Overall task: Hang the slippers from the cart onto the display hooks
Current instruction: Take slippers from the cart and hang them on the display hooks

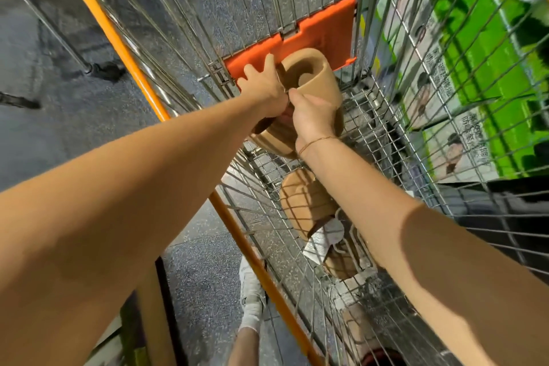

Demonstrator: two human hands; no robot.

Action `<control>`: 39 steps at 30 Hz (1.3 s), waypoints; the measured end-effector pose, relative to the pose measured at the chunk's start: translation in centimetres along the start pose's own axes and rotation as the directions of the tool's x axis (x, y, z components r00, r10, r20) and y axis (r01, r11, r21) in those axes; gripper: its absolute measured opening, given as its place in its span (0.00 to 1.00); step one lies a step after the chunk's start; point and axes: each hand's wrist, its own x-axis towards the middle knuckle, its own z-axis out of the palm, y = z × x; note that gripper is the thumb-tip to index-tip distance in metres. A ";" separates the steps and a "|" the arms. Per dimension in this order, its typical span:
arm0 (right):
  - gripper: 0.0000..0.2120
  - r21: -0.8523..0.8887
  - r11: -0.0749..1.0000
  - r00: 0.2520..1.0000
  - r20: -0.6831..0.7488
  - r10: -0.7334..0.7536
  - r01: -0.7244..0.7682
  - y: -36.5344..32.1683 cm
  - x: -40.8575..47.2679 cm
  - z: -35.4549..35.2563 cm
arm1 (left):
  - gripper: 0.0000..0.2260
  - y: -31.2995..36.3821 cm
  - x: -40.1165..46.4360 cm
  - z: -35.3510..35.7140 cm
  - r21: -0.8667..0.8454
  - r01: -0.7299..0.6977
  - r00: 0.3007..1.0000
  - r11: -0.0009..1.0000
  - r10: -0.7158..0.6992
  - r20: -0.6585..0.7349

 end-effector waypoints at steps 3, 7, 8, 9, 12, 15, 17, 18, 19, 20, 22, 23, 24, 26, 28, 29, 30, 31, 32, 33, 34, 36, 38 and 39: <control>0.06 0.142 0.989 0.997 0.061 0.043 -0.052 -0.9 -0.2 0.3 | 0.26 0.5 -0.5 -0.7 -0.091 0.019 0.999 0.996 -0.014 0.051; 0.04 0.305 0.942 0.986 0.123 0.109 -0.142 -2.2 -0.8 -0.3 | 0.29 0.5 -1.4 -1.1 -0.235 -0.016 0.994 0.972 0.041 0.102; 0.04 0.354 0.920 0.981 0.154 0.122 -0.170 -2.7 -1.4 -0.4 | 0.31 0.5 -1.6 -1.4 -0.270 -0.012 0.993 0.963 0.043 0.108; 0.04 0.391 0.899 0.973 0.189 0.131 -0.197 -3.3 -2.1 -0.7 | 0.30 0.7 -1.7 -1.8 -0.287 -0.017 0.993 0.958 0.050 0.107; 0.04 0.449 0.858 0.954 0.266 0.137 -0.249 -5.3 -4.1 -1.5 | 0.18 1.2 -2.6 -3.9 -0.332 -0.075 0.992 0.940 0.104 0.072; 0.07 0.497 0.833 0.947 0.306 0.096 -0.245 -8.3 -6.5 -1.9 | 0.15 2.3 -4.2 -6.5 -0.403 -0.233 0.972 0.885 0.205 -0.113; 0.07 0.534 0.820 0.955 0.292 0.047 -0.204 -10.9 -8.1 -1.9 | 0.14 3.2 -5.3 -8.8 -0.265 -0.381 0.910 0.886 0.308 -0.278; 0.06 0.554 0.813 0.960 0.279 0.024 -0.181 -12.4 -8.8 -1.9 | 0.12 3.8 -6.1 -10.0 -0.150 -0.449 0.857 0.881 0.377 -0.352; 0.05 0.574 0.803 0.964 0.267 0.000 -0.159 -14.0 -9.6 -1.9 | 0.10 4.5 -6.9 -11.3 -0.057 -0.503 0.801 0.862 0.440 -0.405; 0.06 0.588 0.798 0.967 0.253 -0.024 -0.134 -15.6 -10.3 -1.9 | 0.08 5.4 -7.7 -12.7 0.005 -0.548 0.750 0.837 0.494 -0.440; 0.11 0.576 0.814 0.972 0.223 -0.069 -0.074 -18.7 -11.9 -1.8 | 0.09 7.3 -9.6 -15.5 0.049 -0.607 0.686 0.794 0.553 -0.473; 0.15 0.577 0.816 0.972 0.214 -0.101 -0.043 -20.3 -12.9 -1.7 | 0.10 8.3 -10.6 -16.8 0.050 -0.634 0.660 0.772 0.574 -0.485; 0.18 0.594 0.805 0.967 0.214 -0.135 -0.019 -21.9 -14.0 -1.7 | 0.12 9.2 -11.6 -18.2 0.064 -0.668 0.620 0.741 0.602 -0.503; 0.17 0.619 0.784 0.956 0.212 -0.202 0.029 -25.0 -16.7 -2.0 | 0.12 10.9 -13.8 -21.1 0.143 -0.726 0.506 0.672 0.664 -0.550; 0.13 0.596 0.795 0.956 0.151 -0.251 0.115 -28.1 -19.6 -2.6 | 0.11 12.5 -15.9 -24.3 0.275 -0.753 0.369 0.598 0.730 -0.576; 0.12 0.563 0.811 0.955 0.122 -0.270 0.158 -29.8 -21.2 -2.9 | 0.10 13.3 -17.0 -26.1 0.339 -0.757 0.302 0.559 0.759 -0.577; 0.12 0.522 0.828 0.951 0.094 -0.295 0.205 -31.4 -22.7 -3.4 | 0.09 14.3 -18.3 -27.9 0.397 -0.754 0.243 0.523 0.784 -0.572; 0.12 0.483 0.837 0.941 0.071 -0.331 0.258 -33.1 -24.6 -3.9 | 0.08 15.4 -19.8 -29.8 0.439 -0.743 0.206 0.506 0.796 -0.569; 0.11 0.428 0.837 0.920 0.029 -0.391 0.342 -34.8 -26.2 -4.8 | 0.06 16.6 -21.2 -31.6 0.461 -0.736 0.175 0.496 0.797 -0.579; 0.10 0.345 0.823 0.882 -0.029 -0.471 0.451 -36.5 -28.1 -5.7 | 0.05 17.9 -22.9 -33.4 0.466 -0.739 0.148 0.487 0.792 -0.593; 0.07 0.225 0.787 0.817 -0.089 -0.570 0.574 -38.0 -30.0 -6.7 | 0.04 19.3 -24.6 -35.1 0.464 -0.750 0.117 0.471 0.786 -0.607; 0.04 -0.057 0.637 0.625 -0.139 -0.768 0.769 -41.1 -33.8 -9.2 | 0.07 22.1 -28.6 -38.5 0.445 -0.790 0.051 0.422 0.767 -0.639; 0.04 -0.339 0.402 0.398 -0.085 -0.914 0.851 -44.2 -37.5 -12.2 | 0.08 25.1 -33.6 -41.6 0.429 -0.840 -0.046 0.333 0.744 -0.667; 0.08 -0.476 0.280 0.296 -0.044 -0.954 0.834 -45.8 -39.3 -13.8 | 0.08 26.6 -35.9 -42.9 0.420 -0.860 -0.085 0.291 0.728 -0.680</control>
